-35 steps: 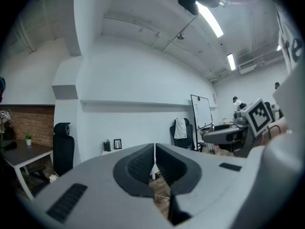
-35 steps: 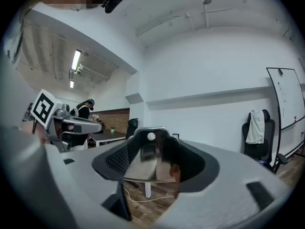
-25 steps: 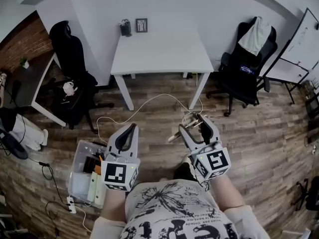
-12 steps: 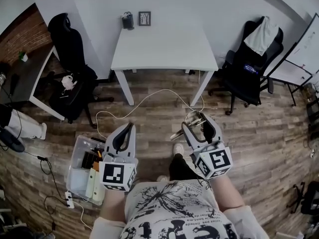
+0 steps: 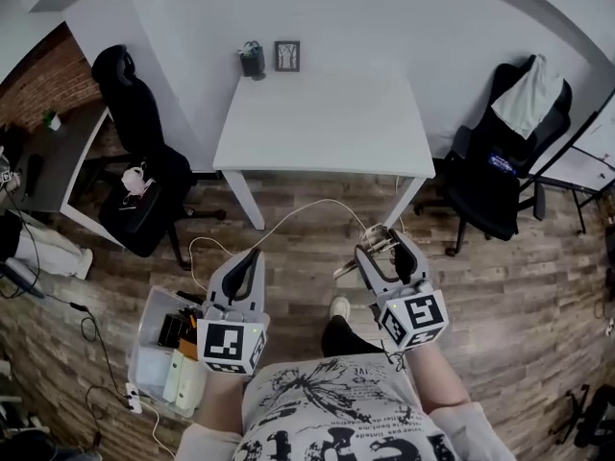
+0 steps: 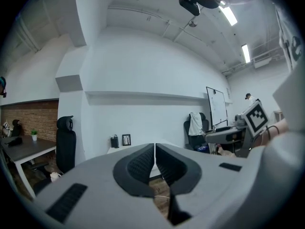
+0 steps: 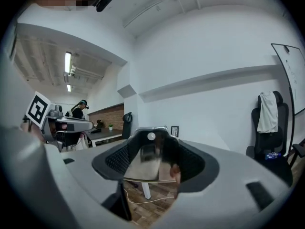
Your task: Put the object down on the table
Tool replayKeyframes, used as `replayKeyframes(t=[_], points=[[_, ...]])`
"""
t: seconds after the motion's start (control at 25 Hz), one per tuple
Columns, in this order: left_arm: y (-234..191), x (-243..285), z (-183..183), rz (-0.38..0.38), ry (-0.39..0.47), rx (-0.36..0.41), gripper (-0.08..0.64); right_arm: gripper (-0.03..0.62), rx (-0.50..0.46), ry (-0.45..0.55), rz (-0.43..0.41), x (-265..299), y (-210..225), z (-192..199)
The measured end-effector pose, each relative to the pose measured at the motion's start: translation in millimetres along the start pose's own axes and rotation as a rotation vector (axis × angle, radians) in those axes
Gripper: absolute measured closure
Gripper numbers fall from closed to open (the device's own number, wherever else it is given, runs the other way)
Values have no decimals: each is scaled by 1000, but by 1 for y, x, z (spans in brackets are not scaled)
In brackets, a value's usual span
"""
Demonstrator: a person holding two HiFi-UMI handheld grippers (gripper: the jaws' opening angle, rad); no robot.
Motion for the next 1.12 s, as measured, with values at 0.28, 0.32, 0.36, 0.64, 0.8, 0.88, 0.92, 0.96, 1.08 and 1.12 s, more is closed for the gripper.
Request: replayKeyframes(t=[0.28, 0.32, 0.36, 0.64, 0.8, 0.88, 0.92, 0.96, 1.08, 1.12], points=[[-9, 119, -8, -17, 20, 9, 548, 313, -9, 14, -15, 88, 89, -18], [-12, 134, -8, -28, 26, 11, 548, 313, -13, 15, -19, 99, 100, -20], [-14, 148, -9, -39, 31, 13, 548, 313, -14, 17, -23, 110, 110, -21], [-21, 220, -1, -29, -10, 9, 548, 313, 10, -8, -30, 169, 159, -17], [-42, 253, 9, -30, -26, -3, 548, 313, 0, -30, -35, 205, 169, -7], [-56, 270, 17, -19, -30, -8, 548, 313, 6, -44, -28, 225, 173, -2], [-64, 279, 20, -15, -32, -13, 548, 313, 9, -51, -25, 236, 174, 0], [-73, 290, 23, -10, -34, -18, 548, 313, 10, -57, -21, 248, 176, 1], [-104, 328, 28, 14, -32, -29, 548, 312, -2, -66, -1, 290, 182, 2], [-115, 341, 29, 24, -29, -30, 548, 313, -6, -68, 7, 304, 184, 1]])
Point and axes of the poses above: the fingertips, and each gripper's own axes: x forward along the fingers, y to its right, z out of its underside, the point moved 9 cm from there along -x, backward along the fingers, and after that the axes turned 8 degrees about y, right-handed, at the moved point
